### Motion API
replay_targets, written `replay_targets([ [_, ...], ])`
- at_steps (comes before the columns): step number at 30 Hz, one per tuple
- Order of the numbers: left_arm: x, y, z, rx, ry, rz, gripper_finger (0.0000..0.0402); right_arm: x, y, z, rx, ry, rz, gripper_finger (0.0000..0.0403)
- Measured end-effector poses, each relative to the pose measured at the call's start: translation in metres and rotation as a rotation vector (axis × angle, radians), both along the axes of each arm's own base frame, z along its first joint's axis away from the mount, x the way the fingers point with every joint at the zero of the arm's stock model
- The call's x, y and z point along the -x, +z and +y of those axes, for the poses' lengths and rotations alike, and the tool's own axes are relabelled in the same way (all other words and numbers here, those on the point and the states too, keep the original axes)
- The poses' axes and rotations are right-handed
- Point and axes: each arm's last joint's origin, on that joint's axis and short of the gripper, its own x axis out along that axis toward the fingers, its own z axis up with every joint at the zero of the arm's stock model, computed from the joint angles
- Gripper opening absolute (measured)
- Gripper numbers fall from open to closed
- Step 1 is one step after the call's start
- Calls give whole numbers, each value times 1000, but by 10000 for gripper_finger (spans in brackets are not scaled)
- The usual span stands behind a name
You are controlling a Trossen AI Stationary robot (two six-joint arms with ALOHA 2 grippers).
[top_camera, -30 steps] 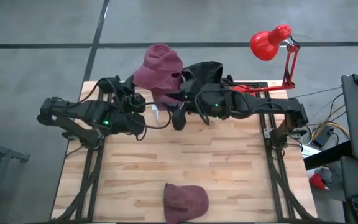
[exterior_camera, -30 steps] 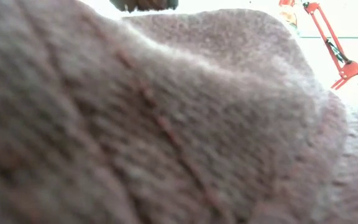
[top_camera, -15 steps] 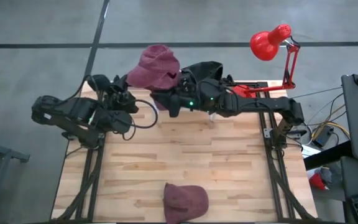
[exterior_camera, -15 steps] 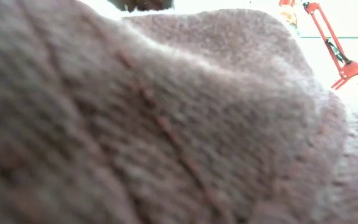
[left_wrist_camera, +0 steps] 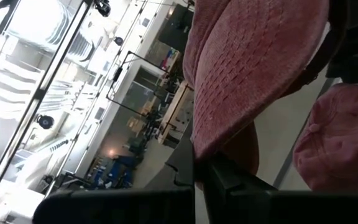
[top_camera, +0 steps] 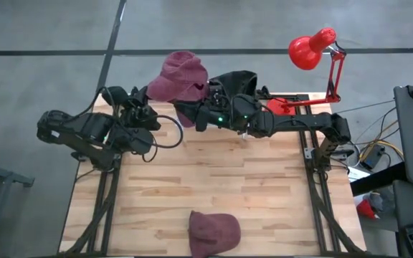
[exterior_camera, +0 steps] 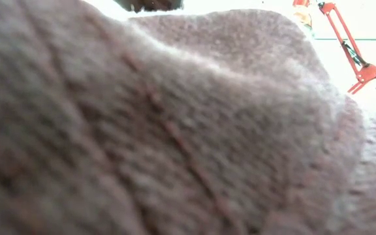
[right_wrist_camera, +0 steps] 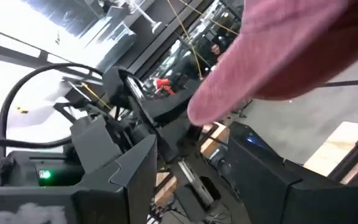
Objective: Pick & Place hat
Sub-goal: Stack the top red cap on the red cap on the shelf
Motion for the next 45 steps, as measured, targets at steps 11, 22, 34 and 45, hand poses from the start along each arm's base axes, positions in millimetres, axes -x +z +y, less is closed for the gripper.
replay_targets([
  [11,-6,0,-8,7,-27,-31,5,1,0,-6,-19,-57,-39,194],
  [22,-14,-7,-11,6,-34,-7,5,1,0,-11,41,-73,-25,56],
  [34,-6,-2,-13,129,-184,21,63,1,2,-8,108,-20,-31,11],
  [45,29,27,-6,466,-448,-183,170,6,6,-7,158,14,-7,10],
])
